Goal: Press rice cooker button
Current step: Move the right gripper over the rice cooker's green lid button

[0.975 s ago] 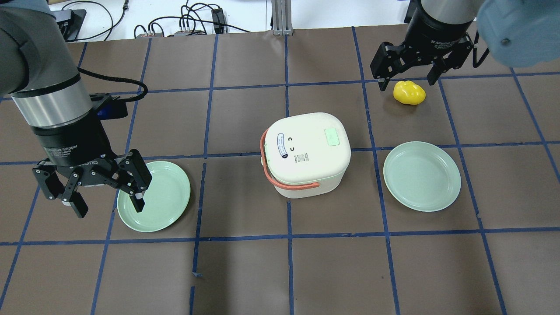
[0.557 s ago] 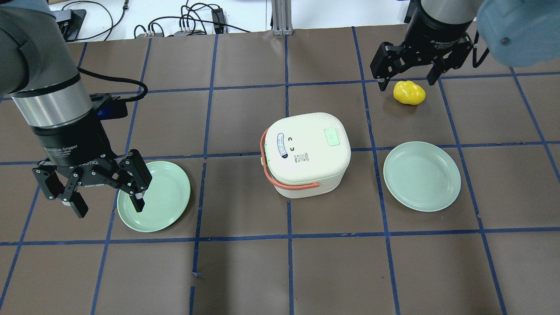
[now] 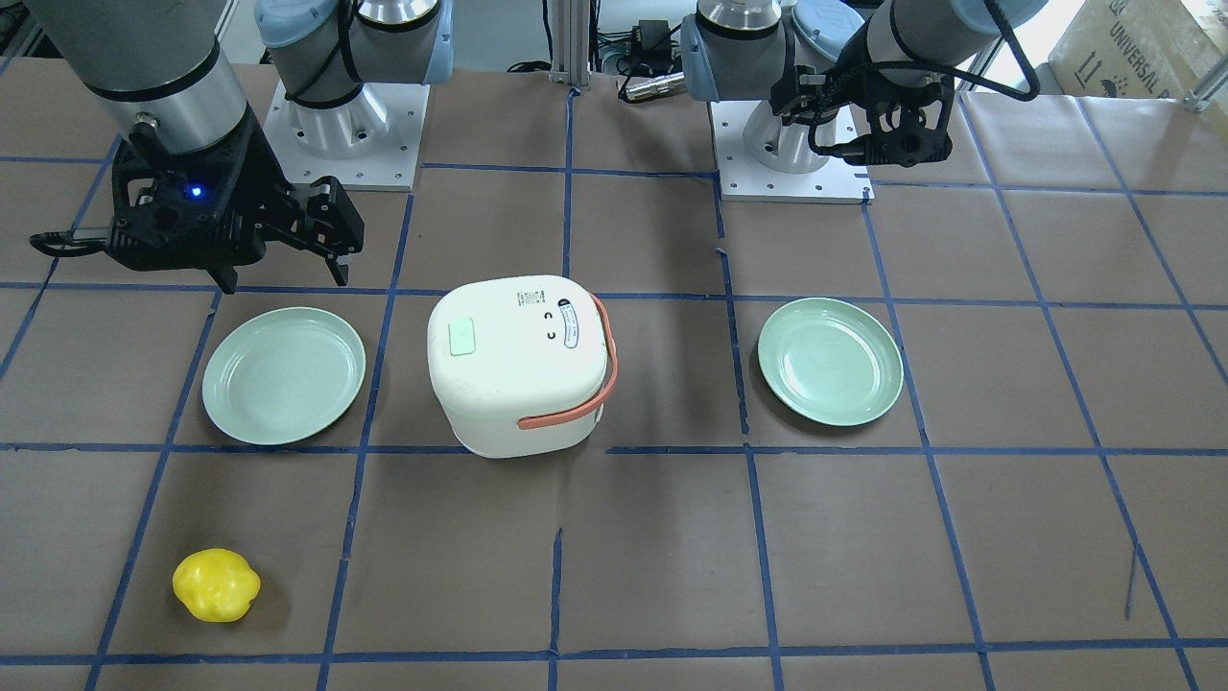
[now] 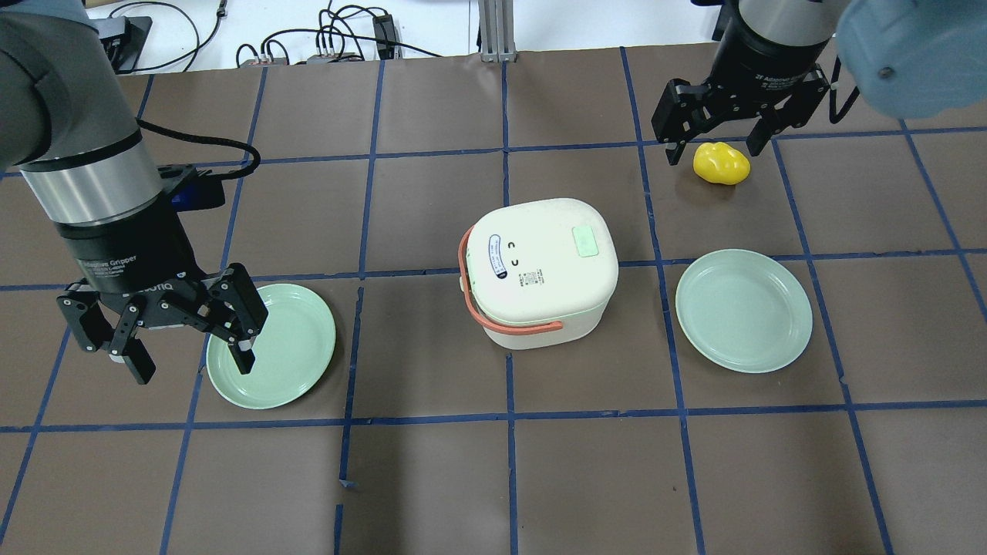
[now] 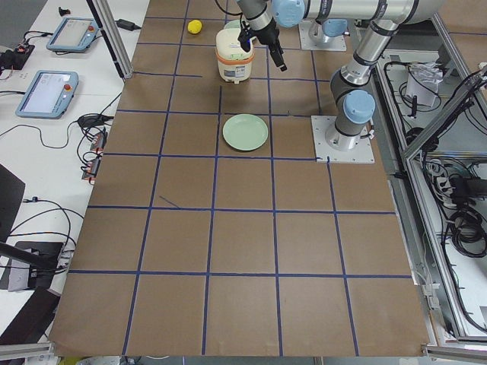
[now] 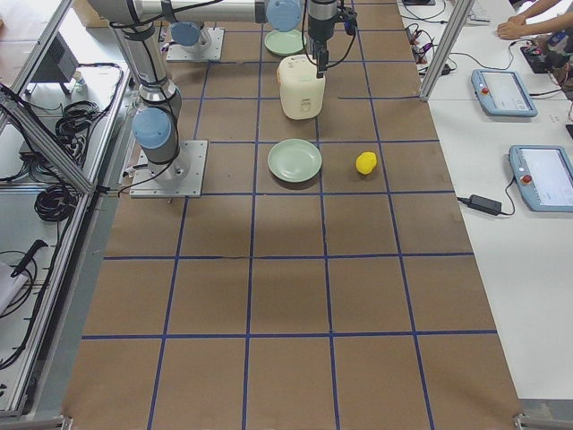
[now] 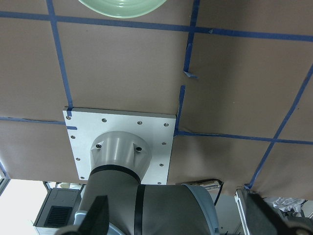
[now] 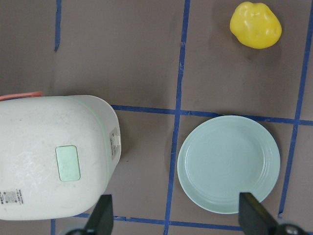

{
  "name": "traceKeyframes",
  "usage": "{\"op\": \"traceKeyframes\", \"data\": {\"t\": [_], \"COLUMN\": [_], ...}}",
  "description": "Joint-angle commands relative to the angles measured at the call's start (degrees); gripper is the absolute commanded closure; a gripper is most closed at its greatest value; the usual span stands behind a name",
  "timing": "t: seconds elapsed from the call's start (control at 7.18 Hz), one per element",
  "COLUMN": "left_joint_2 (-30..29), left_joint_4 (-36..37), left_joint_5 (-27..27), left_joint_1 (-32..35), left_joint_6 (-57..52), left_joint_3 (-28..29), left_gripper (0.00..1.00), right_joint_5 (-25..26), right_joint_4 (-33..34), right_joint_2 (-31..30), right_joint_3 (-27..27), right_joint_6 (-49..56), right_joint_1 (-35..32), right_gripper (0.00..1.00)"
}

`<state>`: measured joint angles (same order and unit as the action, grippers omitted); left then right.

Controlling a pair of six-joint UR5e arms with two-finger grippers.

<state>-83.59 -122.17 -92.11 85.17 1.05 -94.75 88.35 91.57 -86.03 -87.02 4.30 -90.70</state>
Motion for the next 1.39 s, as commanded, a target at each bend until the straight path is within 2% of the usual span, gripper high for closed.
{"op": "traceKeyframes", "data": {"t": [0.0,0.14,0.42,0.7,1.25], "left_joint_2": [0.0,0.0,0.0,0.0,0.0], "left_joint_4": [0.1,0.0,0.0,0.0,0.0], "left_joint_5": [0.0,0.0,0.0,0.0,0.0], "left_joint_1": [0.0,0.0,0.0,0.0,0.0], "left_joint_6": [0.0,0.0,0.0,0.0,0.0], "left_joint_3": [0.0,0.0,0.0,0.0,0.0], "left_gripper": [0.0,0.0,0.0,0.0,0.0], "right_joint_5": [-3.9,-6.7,-16.3,-20.9,-21.3], "right_joint_4": [-1.7,-2.4,-2.4,1.0,4.4], "right_joint_2": [0.0,-0.4,-0.5,-0.1,1.7], "right_joint_3": [-0.3,-2.0,-5.3,-8.6,-10.7], "right_joint_6": [-0.1,0.4,1.0,2.5,2.6], "right_joint_1": [-0.1,-0.1,-0.1,-0.2,-0.2], "right_gripper": [0.95,0.95,0.94,0.94,0.93]}}
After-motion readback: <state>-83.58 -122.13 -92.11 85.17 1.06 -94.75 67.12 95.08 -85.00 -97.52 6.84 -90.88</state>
